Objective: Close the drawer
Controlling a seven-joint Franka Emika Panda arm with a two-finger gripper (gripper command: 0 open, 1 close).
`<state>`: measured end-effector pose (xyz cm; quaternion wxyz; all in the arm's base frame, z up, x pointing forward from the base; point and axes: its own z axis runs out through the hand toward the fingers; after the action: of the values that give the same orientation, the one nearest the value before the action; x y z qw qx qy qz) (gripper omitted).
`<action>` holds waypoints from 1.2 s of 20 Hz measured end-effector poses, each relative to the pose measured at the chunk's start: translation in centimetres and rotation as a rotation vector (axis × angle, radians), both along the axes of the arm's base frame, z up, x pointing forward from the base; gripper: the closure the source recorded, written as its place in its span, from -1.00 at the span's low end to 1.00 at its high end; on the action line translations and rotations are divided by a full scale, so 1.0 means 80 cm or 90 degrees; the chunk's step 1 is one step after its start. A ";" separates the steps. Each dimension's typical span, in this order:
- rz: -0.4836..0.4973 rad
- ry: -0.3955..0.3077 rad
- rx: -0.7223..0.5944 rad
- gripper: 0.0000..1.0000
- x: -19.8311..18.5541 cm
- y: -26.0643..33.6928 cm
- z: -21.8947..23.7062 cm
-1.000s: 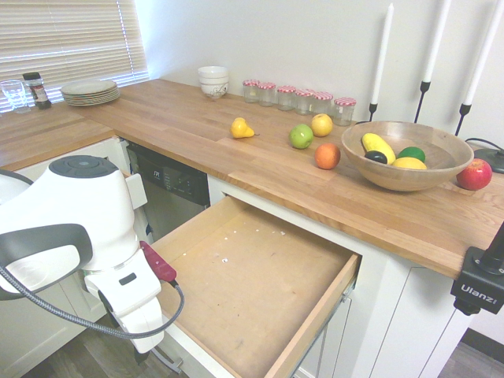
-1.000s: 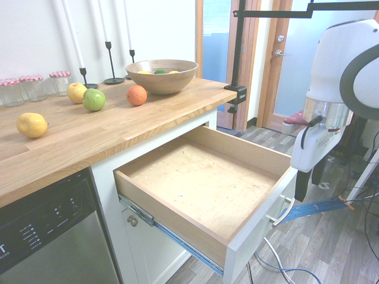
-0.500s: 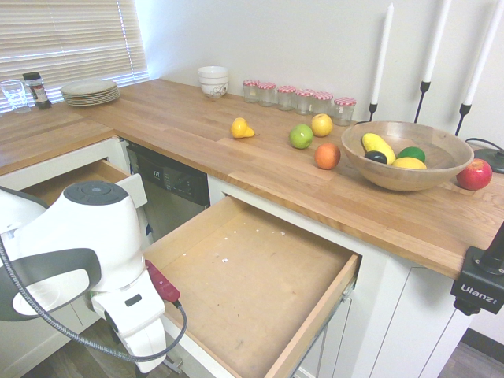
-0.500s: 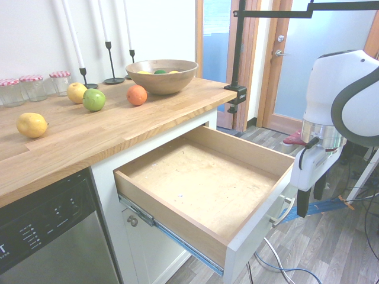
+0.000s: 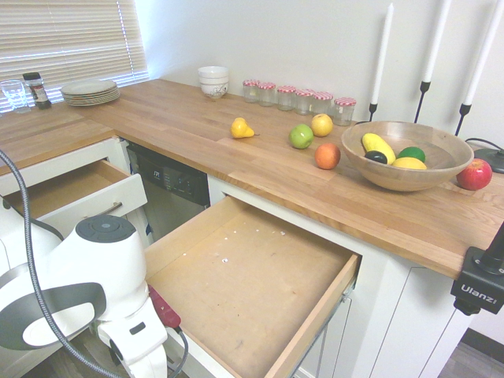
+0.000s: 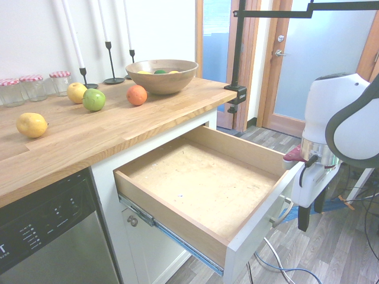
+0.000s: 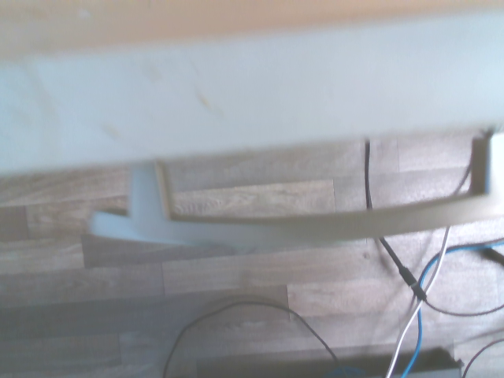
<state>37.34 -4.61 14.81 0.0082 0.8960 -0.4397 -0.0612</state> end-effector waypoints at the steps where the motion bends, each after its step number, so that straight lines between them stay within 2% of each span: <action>1: -0.001 0.003 0.000 -1.00 0.001 -0.002 -0.005; 9: 0.001 0.004 0.001 -1.00 0.008 -0.005 -0.024; 15: 0.024 -0.021 -0.001 -1.00 0.019 -0.001 -0.020; 16: 0.028 -0.027 -0.003 1.00 0.022 0.001 -0.019; 24: 0.041 -0.043 -0.010 1.00 0.042 0.009 -0.027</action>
<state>40.71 -3.86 12.65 0.0025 0.9111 -0.4114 -0.0267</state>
